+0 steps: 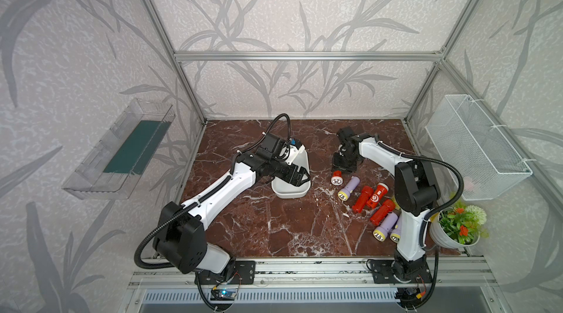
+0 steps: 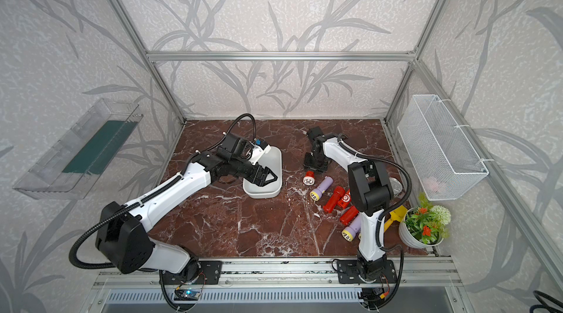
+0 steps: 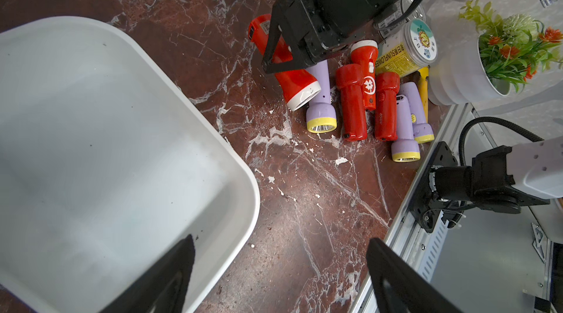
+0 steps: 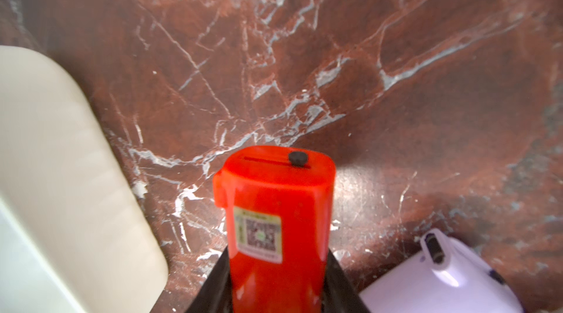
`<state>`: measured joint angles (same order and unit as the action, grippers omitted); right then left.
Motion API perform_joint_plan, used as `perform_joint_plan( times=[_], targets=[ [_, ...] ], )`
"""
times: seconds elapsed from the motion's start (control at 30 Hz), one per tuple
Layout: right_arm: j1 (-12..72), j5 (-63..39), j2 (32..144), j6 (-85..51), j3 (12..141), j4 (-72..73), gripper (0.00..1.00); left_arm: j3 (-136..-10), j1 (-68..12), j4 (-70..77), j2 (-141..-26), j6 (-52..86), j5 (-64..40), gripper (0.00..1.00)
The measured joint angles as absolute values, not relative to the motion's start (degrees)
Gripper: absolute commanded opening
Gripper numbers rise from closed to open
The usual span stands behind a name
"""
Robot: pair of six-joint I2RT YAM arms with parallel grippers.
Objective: Put the flashlights into the storage boxes
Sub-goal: Pick up the flashlight from the center of the board, then place the flashlight at the storage box.
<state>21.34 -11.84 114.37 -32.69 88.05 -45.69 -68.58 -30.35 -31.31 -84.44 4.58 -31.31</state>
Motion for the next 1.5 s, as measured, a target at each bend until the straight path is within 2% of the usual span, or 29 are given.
perform_joint_plan(
  times=[0.73,1.5],
  targets=[
    [24.3,-14.2,114.5,-31.8,102.7,-50.0,0.39,-73.1,-30.6,-32.9,-85.3,2.7,-28.3,0.90],
    [31.0,-14.8,124.8,-31.5,117.6,-52.5,0.39,-72.9,-29.4,-37.5,-80.1,1.1,-20.9,0.91]
  ],
)
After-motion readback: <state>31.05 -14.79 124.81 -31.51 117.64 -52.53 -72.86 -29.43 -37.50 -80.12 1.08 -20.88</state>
